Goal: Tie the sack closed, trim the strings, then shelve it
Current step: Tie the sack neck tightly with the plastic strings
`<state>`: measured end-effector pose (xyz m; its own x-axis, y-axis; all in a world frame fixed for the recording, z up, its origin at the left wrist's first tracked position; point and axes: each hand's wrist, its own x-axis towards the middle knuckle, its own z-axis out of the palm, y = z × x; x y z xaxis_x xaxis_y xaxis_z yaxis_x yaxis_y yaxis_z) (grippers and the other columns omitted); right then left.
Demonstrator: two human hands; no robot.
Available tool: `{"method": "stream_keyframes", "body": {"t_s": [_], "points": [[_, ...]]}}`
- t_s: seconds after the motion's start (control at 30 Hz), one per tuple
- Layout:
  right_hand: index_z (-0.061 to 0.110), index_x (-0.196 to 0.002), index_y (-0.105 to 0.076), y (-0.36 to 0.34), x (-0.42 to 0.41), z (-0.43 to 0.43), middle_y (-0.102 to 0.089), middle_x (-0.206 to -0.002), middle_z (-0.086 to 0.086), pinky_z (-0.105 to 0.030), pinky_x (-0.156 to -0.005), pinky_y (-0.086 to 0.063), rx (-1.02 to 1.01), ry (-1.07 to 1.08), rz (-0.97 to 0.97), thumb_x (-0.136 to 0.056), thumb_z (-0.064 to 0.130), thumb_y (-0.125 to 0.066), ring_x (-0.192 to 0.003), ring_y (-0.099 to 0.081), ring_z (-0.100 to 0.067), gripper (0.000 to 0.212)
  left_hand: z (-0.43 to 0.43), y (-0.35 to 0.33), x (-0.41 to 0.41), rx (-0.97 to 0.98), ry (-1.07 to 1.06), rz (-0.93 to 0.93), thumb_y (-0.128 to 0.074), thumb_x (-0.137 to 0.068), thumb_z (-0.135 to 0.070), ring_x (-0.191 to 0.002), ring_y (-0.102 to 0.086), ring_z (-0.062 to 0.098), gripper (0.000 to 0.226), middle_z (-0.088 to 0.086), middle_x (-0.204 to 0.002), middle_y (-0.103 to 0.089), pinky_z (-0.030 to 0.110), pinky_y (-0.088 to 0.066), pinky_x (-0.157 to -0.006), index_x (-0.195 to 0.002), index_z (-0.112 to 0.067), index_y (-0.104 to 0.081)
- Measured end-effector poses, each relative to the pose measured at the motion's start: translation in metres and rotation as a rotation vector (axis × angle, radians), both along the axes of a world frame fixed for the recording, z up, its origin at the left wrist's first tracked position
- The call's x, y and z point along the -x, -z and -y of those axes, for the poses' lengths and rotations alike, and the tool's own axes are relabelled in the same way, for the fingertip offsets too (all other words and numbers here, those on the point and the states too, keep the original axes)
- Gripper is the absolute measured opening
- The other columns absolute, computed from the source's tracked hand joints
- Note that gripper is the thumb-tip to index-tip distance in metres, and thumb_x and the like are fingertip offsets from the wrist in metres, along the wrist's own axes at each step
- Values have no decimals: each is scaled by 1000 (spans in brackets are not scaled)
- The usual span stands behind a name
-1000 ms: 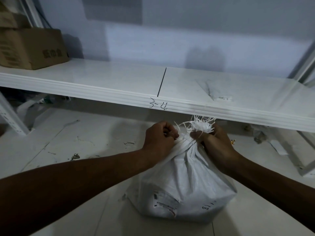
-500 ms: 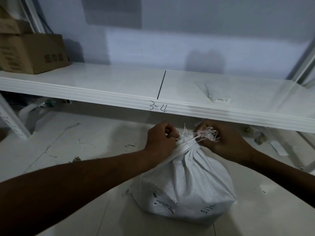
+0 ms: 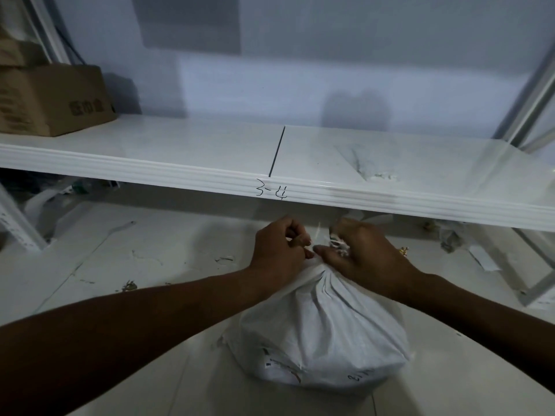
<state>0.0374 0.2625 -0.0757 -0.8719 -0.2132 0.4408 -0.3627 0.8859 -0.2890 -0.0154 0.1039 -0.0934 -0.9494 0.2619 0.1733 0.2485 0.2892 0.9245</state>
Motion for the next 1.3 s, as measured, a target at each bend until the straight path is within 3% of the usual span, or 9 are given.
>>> {"method": "stream_keyframes", "body": {"t_s": [0.13, 0.23, 0.37, 0.5, 0.7, 0.77, 0.87, 0.97, 1.3], "points": [[29, -82, -63, -1, 7, -4, -62, -67, 7, -22, -58, -42, 324, 39, 232, -89, 34, -67, -56, -53, -1, 9, -1, -4, 1, 10, 20, -42, -62, -86, 6, -65, -68, 15, 11, 11, -80, -68, 11, -51, -53, -79, -3, -62], [35, -68, -67, -3, 7, -2, -54, -58, 4, -26, -54, -37, 442, 20, 316, -92, 32, -62, -52, -46, -7, 25, -2, -4, 2, 40, 13, -82, -65, -84, 3, -70, -70, 18, 11, 9, -79, -71, 11, -50, -56, -78, -6, -63], [9, -87, -74, -7, 11, -4, -48, -46, 16, -11, -45, -31, 575, 85, 452, -93, 25, -63, -45, -38, 2, 20, -2, -5, 5, 78, 1, -142, -67, -82, 0, -64, -61, 4, 16, -7, -69, -64, 9, -45, -59, -73, -12, -64], [0, -93, -71, -10, 13, -8, -44, -51, 10, -17, -45, -30, 543, 114, 495, -91, 29, -65, -50, -37, -6, 30, 0, -7, 7, 83, 3, -162, -68, -81, 0, -68, -59, 2, 12, -6, -69, -64, 9, -45, -59, -74, -9, -67], [-5, -97, -65, -15, 10, -8, -60, -87, -33, -31, -63, -37, 471, 62, 506, -92, 32, -62, -70, -48, -17, 38, 0, -8, 8, 59, 29, -164, -67, -78, 8, -65, -68, 18, 14, 8, -77, -71, 28, -57, -63, -72, -4, -67], [0, -95, -68, -17, 11, -9, -64, -95, -30, -31, -65, -39, 434, 64, 511, -93, 34, -61, -69, -51, -22, 34, -1, -7, 9, 83, 26, -193, -67, -77, 7, -70, -69, 23, 13, 4, -74, -70, 31, -57, -66, -71, -4, -68], [4, -93, -70, -19, 11, -11, -70, -95, -23, -41, -70, -49, 368, 59, 500, -93, 32, -61, -81, -63, -35, 29, 2, -7, 10, 114, 18, -209, -63, -76, 9, -66, -68, 19, 18, -8, -62, -62, 14, -48, -59, -69, -7, -67], [3, -87, -68, -19, 9, -15, -67, -83, -20, -36, -65, -44, 352, 26, 546, -93, 31, -61, -67, -55, -19, 29, 9, -7, 10, 145, 30, -206, -60, -74, 11, -62, -66, 12, 27, -10, -60, -60, 5, -43, -55, -66, -15, -64], [17, -66, -61, -12, 11, -21, -58, -63, -4, -35, -59, -41, 270, 27, 539, -92, 31, -61, -58, -49, -12, 30, 26, -4, 10, 159, 192, -180, -66, -86, -6, -67, -70, 12, 9, -5, -74, -66, 15, -52, -61, -82, -13, -64]]}}
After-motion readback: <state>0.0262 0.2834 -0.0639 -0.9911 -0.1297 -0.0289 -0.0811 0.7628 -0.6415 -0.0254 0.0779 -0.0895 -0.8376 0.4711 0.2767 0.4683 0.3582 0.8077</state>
